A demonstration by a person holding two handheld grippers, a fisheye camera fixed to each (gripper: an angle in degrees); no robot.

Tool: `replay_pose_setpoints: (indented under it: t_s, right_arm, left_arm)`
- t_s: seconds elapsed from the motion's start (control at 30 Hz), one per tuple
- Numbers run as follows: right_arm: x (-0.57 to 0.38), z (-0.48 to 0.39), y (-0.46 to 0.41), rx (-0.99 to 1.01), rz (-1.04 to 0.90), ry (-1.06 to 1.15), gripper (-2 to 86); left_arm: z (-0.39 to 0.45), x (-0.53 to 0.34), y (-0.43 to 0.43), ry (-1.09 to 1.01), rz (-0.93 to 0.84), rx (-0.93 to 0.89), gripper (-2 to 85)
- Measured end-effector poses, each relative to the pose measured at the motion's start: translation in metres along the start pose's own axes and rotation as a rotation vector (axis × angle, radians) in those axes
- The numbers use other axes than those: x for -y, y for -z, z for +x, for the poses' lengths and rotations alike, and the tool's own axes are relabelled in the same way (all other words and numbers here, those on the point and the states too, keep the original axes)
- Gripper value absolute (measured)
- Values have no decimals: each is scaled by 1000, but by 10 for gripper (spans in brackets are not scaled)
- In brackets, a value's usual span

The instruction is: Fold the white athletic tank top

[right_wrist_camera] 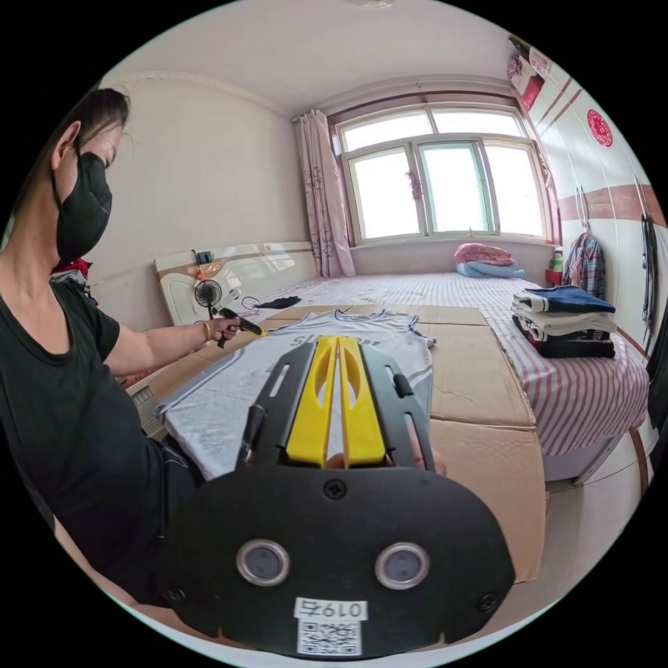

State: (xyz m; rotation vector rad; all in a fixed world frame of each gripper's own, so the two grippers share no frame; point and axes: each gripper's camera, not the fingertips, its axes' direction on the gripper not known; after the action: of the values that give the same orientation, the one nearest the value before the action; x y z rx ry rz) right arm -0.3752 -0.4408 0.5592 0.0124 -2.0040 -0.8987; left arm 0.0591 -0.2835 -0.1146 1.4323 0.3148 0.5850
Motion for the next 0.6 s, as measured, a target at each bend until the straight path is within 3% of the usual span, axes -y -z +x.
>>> replay_pose_setpoints:
  t_s: [0.33,0.6]
  right_arm:
    - [-6,-18,4,12,1,-3,-6]
    - [-7,-29,6,24,23,-29,-6]
  left_arm:
    - [-12,-1,15,113,6,-151,16]
    - [-11,0,9,136,-46,-138,9]
